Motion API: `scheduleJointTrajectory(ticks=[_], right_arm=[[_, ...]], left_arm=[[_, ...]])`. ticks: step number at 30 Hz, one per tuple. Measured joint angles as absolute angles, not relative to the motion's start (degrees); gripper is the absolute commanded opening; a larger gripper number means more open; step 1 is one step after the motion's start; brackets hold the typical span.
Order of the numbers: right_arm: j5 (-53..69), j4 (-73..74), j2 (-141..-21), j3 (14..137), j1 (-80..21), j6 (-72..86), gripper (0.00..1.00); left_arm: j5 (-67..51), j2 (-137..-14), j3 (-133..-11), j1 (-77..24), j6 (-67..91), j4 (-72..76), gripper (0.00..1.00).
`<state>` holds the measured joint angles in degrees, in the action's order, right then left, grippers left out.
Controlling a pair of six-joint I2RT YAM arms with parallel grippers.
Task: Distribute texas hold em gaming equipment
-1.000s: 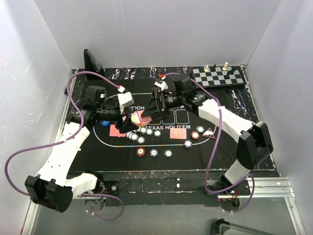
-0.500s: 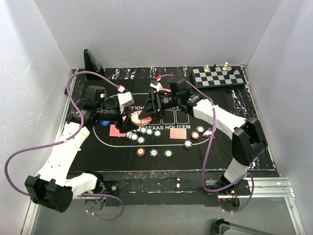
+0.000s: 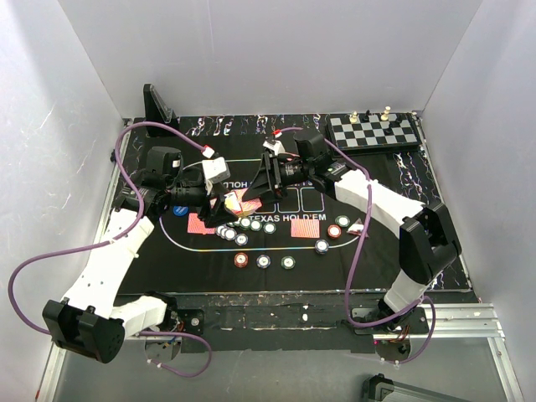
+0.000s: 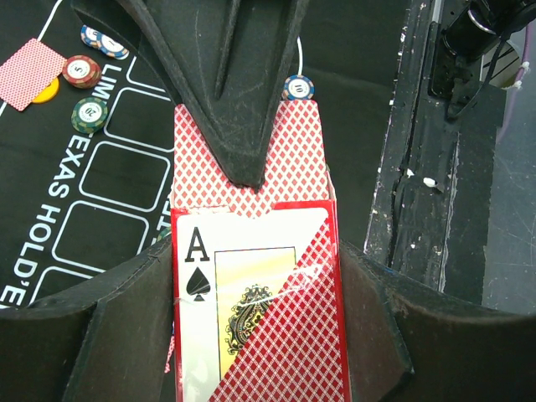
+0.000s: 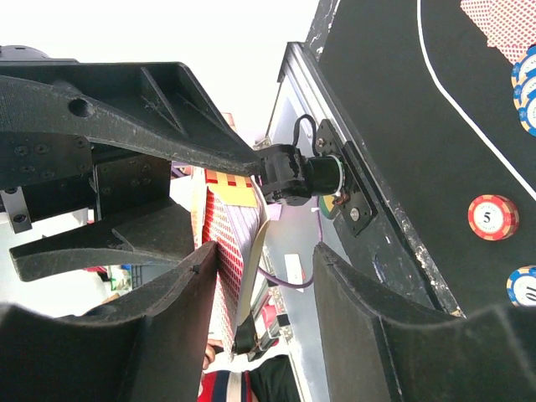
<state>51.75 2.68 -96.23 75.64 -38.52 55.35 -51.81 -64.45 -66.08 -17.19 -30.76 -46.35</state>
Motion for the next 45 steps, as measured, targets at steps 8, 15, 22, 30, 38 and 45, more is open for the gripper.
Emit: scheduleJointTrajectory(ticks=[8,15,22,30,38,45], right_arm=[[52.2,1.9,-95.6,75.1,-37.8,56.1,0.45],[52.4,1.2,-94.3,74.0,-36.7,56.2,0.41],[52.5,1.5,-92.4,72.3,-34.5,56.1,0.36],[52.5,2.7,-91.4,72.2,-32.9,55.3,0.23],[53.0,5.3,-88.8,72.2,-29.8,54.5,0.1],[54.5,6.3,-87.3,72.3,-23.4,54.0,0.04]], left_arm=[[-51.8,-64.4,-66.1,-17.2,-30.4,-46.4,0.0],[-51.9,-64.4,-66.2,-17.2,-30.2,-46.3,0.0],[-51.9,-64.4,-66.2,-17.2,-29.9,-46.3,0.0],[-51.9,-64.4,-66.3,-17.2,-29.8,-46.3,0.0],[-51.9,-64.4,-66.3,-17.2,-29.8,-46.2,0.0],[-51.9,-64.4,-66.4,-17.2,-29.8,-45.8,0.0]])
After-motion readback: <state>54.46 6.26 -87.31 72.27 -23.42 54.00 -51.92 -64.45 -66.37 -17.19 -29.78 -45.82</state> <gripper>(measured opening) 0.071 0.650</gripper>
